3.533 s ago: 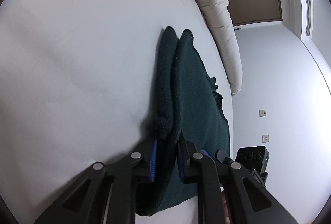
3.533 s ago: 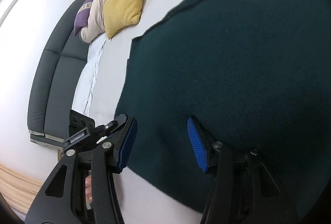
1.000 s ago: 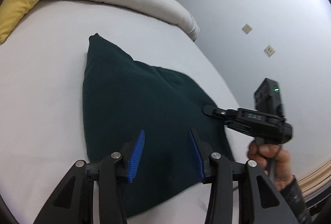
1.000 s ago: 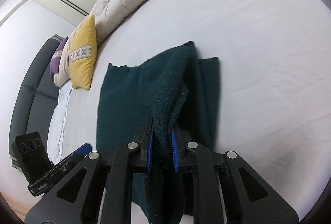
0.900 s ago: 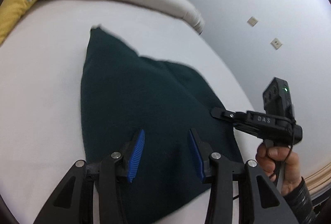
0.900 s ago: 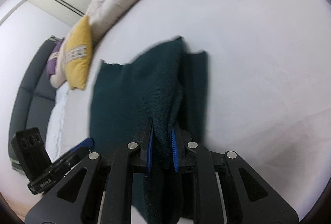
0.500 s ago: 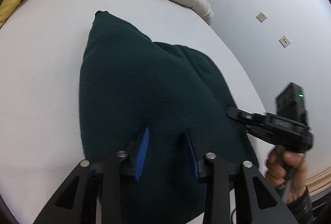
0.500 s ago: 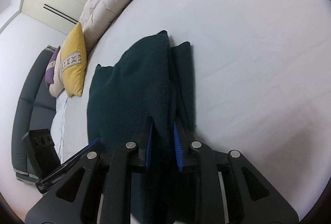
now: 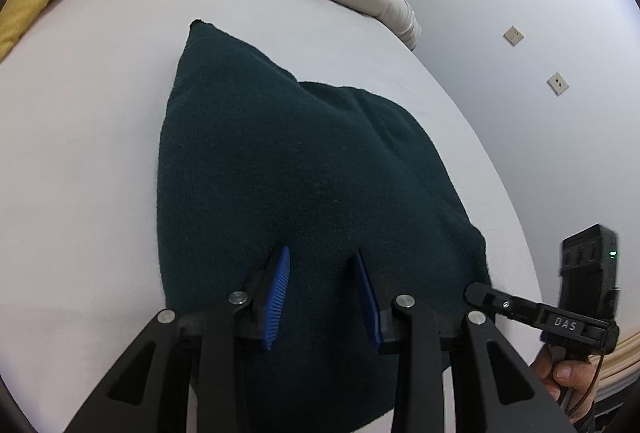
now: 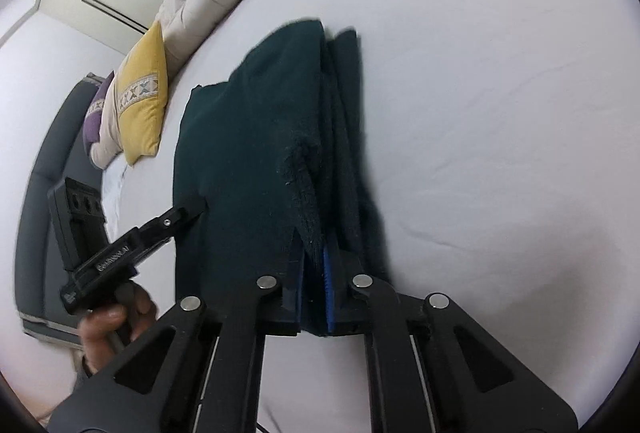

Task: Fold small clothes

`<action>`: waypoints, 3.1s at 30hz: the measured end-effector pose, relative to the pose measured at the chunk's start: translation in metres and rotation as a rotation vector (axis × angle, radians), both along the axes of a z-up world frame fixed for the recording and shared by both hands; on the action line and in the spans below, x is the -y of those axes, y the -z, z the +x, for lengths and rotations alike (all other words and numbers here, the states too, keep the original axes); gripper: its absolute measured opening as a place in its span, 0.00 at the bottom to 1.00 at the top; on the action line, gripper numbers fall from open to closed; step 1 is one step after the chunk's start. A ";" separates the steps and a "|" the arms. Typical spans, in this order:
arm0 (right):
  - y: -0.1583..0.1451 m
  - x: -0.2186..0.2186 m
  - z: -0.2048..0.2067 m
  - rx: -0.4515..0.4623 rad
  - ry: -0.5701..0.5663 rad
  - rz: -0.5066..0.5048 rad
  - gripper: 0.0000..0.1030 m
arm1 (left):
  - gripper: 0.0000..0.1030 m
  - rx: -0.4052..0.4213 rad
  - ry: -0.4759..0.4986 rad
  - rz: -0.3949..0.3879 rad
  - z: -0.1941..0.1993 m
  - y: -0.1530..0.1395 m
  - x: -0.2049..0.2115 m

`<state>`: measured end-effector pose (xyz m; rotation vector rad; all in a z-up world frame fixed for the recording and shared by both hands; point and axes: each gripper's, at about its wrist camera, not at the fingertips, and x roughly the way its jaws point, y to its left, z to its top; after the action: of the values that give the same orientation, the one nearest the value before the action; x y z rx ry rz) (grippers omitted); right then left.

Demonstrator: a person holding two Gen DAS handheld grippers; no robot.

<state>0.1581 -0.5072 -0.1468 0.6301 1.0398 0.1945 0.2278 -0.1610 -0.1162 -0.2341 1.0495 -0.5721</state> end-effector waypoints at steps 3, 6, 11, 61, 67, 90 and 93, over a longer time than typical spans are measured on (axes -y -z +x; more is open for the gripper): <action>-0.008 -0.001 -0.009 0.021 -0.003 -0.020 0.05 | 0.45 0.024 0.010 0.023 -0.006 -0.004 0.010; 0.005 0.010 -0.002 -0.002 0.034 0.033 0.05 | 0.47 0.048 0.022 0.041 -0.006 0.001 0.015; 0.039 0.025 -0.003 0.004 0.025 0.121 0.05 | 0.45 0.085 0.064 0.030 -0.006 0.011 0.007; 0.002 -0.028 0.015 0.186 -0.031 0.027 0.52 | 0.26 -0.026 0.011 -0.084 0.006 0.017 -0.004; -0.005 -0.050 -0.001 0.165 -0.125 0.006 0.65 | 0.26 -0.028 -0.007 -0.080 -0.001 0.017 -0.004; 0.020 0.035 0.105 -0.005 0.037 0.169 0.76 | 0.85 -0.129 -0.175 -0.121 0.037 0.025 -0.066; 0.025 0.025 0.121 -0.005 0.009 0.157 0.55 | 0.83 -0.134 -0.160 -0.068 0.052 0.023 -0.050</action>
<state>0.2794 -0.5318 -0.1720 0.7775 1.0331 0.2682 0.2800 -0.1109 -0.1395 -0.4168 1.1299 -0.4519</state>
